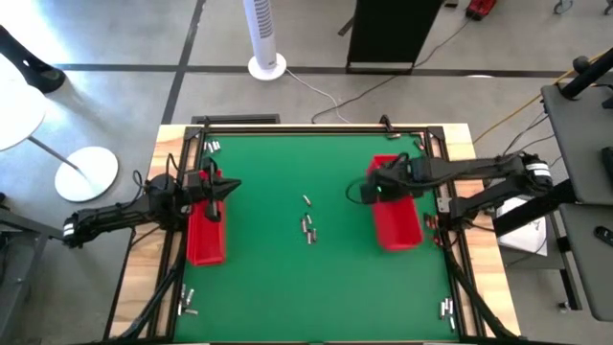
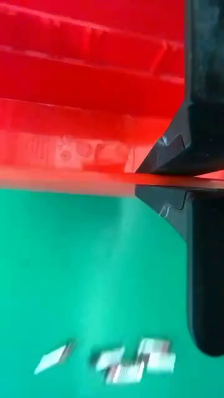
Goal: Sort batteries
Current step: Move the right red bin to the top right of the table
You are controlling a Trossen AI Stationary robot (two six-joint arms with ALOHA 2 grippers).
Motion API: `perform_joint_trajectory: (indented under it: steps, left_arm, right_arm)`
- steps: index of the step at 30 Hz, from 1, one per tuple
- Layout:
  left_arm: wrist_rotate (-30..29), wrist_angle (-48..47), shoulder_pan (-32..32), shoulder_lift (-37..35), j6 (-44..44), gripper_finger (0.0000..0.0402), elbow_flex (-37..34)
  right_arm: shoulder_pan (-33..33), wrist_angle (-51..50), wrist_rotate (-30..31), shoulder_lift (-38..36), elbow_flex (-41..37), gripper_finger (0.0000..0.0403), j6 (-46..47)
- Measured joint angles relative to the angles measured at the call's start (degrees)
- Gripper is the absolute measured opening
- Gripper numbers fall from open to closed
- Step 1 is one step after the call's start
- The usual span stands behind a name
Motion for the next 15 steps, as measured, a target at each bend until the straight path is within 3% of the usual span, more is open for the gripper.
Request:
perform_joint_trajectory:
  steps: [6, 8, 15]
  left_arm:
    - [-7.3, 6.0, 0.0, 1.8, -1.4, 0.0000, 0.0]
    - [-10.6, 7.3, 0.0, 2.3, -4.1, 0.0000, 0.0]
    - [-12.3, 5.7, 0.0, 3.4, -4.8, 0.0022, 0.0]
  right_arm:
    - [-11.1, 6.4, -0.2, 8.3, 10.4, 0.0012, -15.8]
    - [-14.9, 10.4, -3.0, 11.9, 11.9, 0.0012, -19.2]
    - [-21.1, 11.5, -8.0, 25.3, 18.1, 0.0012, -19.9]
